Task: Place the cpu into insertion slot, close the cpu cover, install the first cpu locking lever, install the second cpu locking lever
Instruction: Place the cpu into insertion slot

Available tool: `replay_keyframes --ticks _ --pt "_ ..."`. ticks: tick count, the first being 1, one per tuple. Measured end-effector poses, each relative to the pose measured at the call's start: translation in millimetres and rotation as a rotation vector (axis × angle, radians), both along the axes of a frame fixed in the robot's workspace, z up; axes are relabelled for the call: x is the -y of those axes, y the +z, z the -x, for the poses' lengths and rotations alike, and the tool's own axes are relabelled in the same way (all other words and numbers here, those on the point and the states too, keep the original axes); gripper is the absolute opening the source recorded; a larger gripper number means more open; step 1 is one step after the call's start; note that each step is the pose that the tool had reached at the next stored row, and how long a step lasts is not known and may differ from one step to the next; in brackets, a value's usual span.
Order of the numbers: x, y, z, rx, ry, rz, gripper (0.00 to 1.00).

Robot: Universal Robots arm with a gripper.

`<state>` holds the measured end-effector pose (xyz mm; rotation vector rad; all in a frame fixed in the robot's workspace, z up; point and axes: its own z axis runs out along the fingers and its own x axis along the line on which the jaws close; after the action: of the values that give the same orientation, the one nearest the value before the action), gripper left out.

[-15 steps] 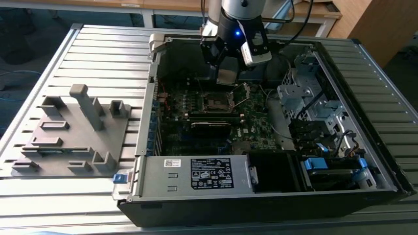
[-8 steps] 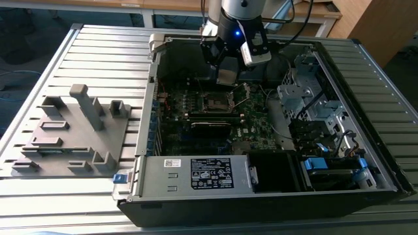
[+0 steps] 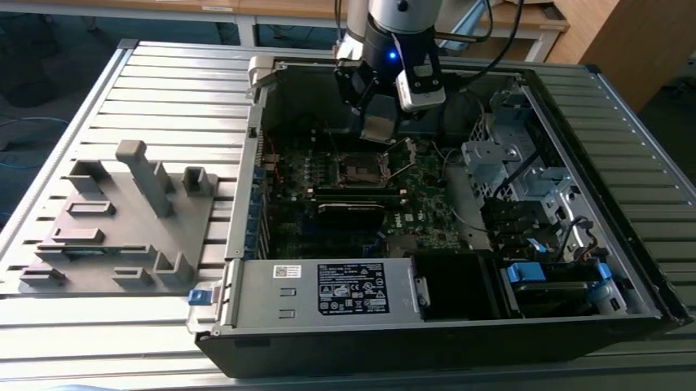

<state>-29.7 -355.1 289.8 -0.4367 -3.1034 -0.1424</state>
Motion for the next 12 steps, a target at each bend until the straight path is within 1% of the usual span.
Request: replay_keyframes --ticks 6,12 --pt "0.0 -1.6 0.0 0.0001 0.0 -0.0002 0.54" --pt "0.0 -1.7 0.0 0.0002 0.0 -0.0002 0.54"
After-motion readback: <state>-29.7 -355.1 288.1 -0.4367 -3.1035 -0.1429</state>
